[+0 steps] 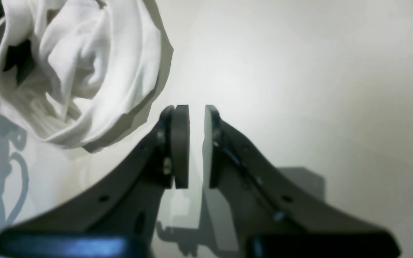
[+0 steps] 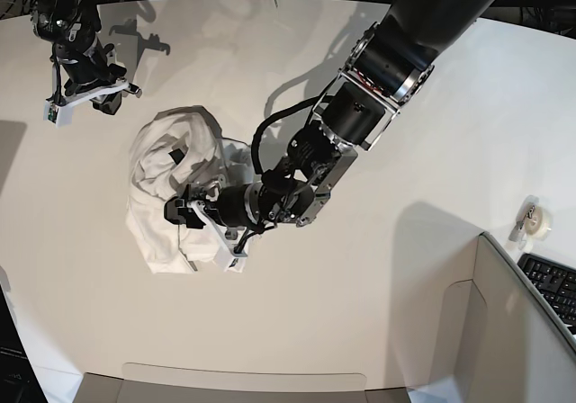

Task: Layout the t-shirt on the table in an organized manner, then fold the t-shirt properly
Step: 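Adjust the left gripper's grip on the t-shirt fabric, then lift the t-shirt with the left gripper, pulling it away from the pile, then grasp the hanging t-shirt with the right gripper beside the left gripper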

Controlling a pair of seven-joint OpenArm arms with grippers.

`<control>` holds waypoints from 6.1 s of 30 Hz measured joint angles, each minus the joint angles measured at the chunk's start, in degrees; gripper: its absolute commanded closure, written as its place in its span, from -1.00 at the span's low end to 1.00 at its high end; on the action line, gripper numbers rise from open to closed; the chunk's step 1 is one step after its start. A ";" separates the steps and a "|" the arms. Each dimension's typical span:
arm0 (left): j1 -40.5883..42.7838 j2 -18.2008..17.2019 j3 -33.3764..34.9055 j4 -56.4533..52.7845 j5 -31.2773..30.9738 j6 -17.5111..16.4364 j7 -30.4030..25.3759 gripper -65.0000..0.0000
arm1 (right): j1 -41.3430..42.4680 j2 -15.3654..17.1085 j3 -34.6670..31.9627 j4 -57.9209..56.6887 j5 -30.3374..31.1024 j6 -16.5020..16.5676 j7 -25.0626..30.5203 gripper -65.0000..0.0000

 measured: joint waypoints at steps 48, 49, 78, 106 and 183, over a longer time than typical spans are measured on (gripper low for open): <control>-8.68 0.09 10.25 10.82 -12.85 5.73 -7.26 1.00 | 0.96 -0.92 -1.51 -0.02 -0.02 0.00 0.00 0.75; -8.72 0.09 10.25 11.61 -12.70 7.48 -7.30 1.00 | 0.96 -0.83 -1.51 -0.02 0.00 0.00 0.02 0.75; -35.69 0.46 2.95 17.62 -12.79 8.83 -7.28 1.00 | 7.74 -1.01 -1.51 0.33 0.17 0.00 -0.11 0.75; -35.04 0.44 -4.87 9.86 -12.79 8.90 -4.20 1.00 | 19.41 -3.87 -1.51 0.20 3.72 3.04 0.15 0.27; -34.69 0.24 -2.67 7.37 -20.79 9.29 -1.22 1.00 | 29.27 -1.75 -14.58 -8.46 -24.92 3.37 16.96 -0.93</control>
